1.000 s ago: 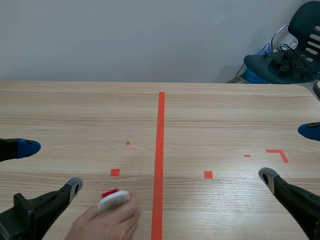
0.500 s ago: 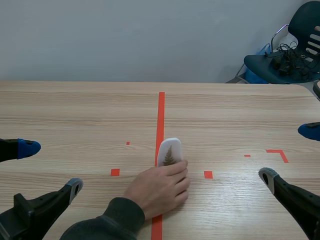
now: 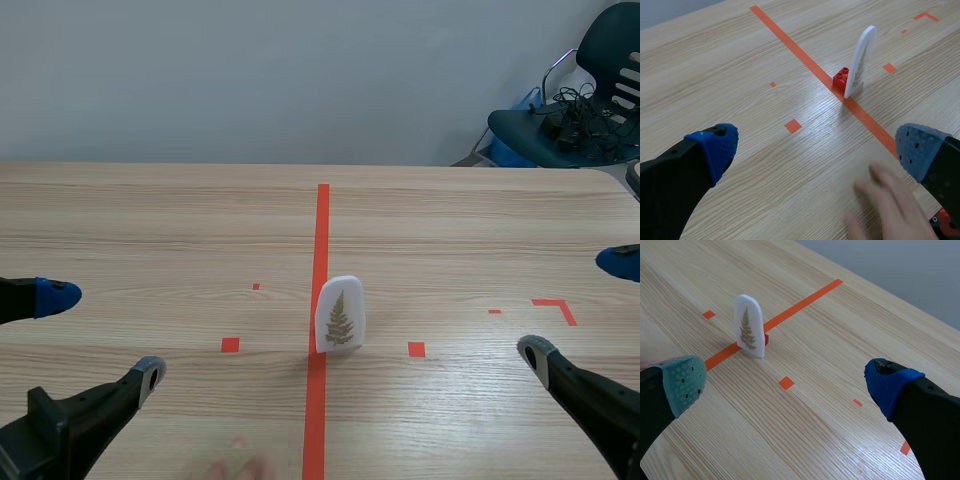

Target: Do the leaf sorting experiment

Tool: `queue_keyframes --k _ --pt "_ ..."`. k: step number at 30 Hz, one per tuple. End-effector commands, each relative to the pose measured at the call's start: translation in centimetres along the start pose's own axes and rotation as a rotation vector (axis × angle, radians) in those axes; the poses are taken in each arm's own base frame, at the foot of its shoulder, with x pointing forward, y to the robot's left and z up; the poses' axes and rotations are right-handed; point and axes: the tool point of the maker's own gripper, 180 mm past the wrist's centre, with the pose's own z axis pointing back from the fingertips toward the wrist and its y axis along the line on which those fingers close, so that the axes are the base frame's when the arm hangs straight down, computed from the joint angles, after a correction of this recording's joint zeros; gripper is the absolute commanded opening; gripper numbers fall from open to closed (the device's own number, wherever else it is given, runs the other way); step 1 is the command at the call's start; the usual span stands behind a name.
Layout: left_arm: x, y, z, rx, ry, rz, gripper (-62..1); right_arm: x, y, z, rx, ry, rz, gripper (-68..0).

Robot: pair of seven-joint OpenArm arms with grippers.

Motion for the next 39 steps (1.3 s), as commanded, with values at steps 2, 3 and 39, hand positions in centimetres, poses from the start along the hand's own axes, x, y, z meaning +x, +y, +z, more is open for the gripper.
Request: queue_keyframes --k 2,3,39 --pt "0.7 -0.3 -0.2 -0.008 -0.026 0.003 1.4 1.0 -0.6 0.0 -0.005 -0.035 0.014 0.4" --pt "0.7 -0.5 -0.4 -0.014 -0.028 -0.002 1.4 1.0 -0.6 0.0 -0.005 -0.035 0.014 0.4" --pt "-2.3 -8.2 -19.3 -0.321 -0.153 -0.062 1.4 1.1 -0.7 -0.1 -0.021 -0.044 0.008 0.4"
